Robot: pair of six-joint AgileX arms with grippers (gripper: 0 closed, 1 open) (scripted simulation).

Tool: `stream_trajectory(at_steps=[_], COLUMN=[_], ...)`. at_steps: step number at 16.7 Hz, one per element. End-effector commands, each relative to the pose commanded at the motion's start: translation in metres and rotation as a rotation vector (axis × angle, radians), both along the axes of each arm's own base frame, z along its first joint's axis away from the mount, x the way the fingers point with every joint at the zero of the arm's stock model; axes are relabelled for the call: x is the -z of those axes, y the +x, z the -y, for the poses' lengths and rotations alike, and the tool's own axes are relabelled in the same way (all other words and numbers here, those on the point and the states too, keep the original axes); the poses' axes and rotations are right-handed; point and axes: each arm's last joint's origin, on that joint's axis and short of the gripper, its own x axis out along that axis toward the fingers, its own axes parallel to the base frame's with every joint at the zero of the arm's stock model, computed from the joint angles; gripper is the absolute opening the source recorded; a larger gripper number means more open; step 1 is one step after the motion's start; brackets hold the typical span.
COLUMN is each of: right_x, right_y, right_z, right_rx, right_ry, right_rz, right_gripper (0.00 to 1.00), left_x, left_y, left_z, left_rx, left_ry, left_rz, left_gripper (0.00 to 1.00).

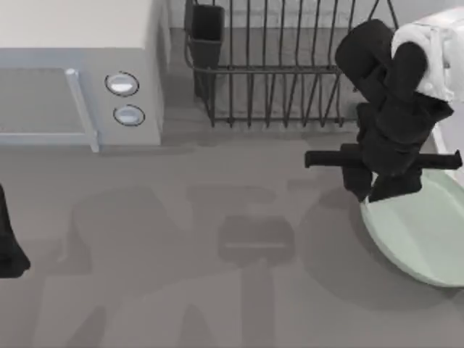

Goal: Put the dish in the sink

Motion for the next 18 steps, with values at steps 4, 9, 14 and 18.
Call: stream_trajectory(at_steps=[4,9,14,18], right_x=[-0.083,-0.166,-0.185,-0.182], right_y=[0.004,-0.018,-0.026,-0.022], right_z=[-0.002,0.011,0.016,0.016], right_rx=[0.0,0.0,0.0,-0.004], right_ry=[-0.005,0.003,0.008,0.005], right_rz=[-0.01,0.006,0.018,0.013], right_gripper=[0.0,0.0,0.0,0.0], left_x=[0.0,0.0,0.0,0.0], left_y=[0.0,0.0,0.0,0.0], left_z=[0.0,0.0,0.0,0.0], left_rx=[0.0,0.0,0.0,0.0], left_ry=[0.0,0.0,0.0,0.0], left_rz=[0.0,0.0,0.0,0.0], left_gripper=[1.0,1.0,1.0,1.0])
